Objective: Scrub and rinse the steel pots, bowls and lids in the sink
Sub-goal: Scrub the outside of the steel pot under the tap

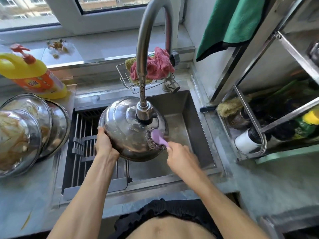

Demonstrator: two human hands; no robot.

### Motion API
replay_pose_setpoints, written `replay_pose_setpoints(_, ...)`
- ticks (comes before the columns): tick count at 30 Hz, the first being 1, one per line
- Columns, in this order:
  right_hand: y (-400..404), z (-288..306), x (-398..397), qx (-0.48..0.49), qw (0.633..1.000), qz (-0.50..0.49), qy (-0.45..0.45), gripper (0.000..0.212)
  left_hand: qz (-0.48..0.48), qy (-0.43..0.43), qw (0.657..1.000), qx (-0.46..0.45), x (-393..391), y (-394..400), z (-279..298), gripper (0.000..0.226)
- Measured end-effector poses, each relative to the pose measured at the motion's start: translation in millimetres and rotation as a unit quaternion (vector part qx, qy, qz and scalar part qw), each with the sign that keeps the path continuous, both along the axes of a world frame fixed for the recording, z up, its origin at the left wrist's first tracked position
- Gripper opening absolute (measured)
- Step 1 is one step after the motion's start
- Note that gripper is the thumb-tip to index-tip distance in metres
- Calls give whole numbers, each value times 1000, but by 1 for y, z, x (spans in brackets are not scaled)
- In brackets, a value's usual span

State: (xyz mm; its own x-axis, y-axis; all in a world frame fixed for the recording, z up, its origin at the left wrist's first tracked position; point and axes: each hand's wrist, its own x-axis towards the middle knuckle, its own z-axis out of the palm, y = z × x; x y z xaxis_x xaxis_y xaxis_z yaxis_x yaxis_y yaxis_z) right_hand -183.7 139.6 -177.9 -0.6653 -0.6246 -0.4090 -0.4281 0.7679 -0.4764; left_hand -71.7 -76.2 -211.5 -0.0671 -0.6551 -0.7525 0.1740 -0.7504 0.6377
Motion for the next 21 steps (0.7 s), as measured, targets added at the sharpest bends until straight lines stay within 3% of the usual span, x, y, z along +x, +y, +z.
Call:
replay_pose_setpoints(5,8,-5,-30,42,996,-77,-9,29,16,5,1000,4,8,3,-1,51)
replay_pose_setpoints(10,0,11,13,-22,998,53,19,26,47,-8,999,5,0,12,8,41)
replay_pose_setpoints(14,18,1,-34,62,996,-57,14,27,50,7,999,16,5,20,5,37)
replay_pose_setpoints(16,19,5,-18,65,997,-26,39,29,54,-10,998,10,0,27,8,37)
replay_pose_setpoints(19,8,18,18,-8,997,67,36,25,50,-37,998,-9,-13,38,11,51)
replay_pose_setpoints(21,6,11,1,2,999,29,18,24,37,-61,997,-18,-15,45,13,46)
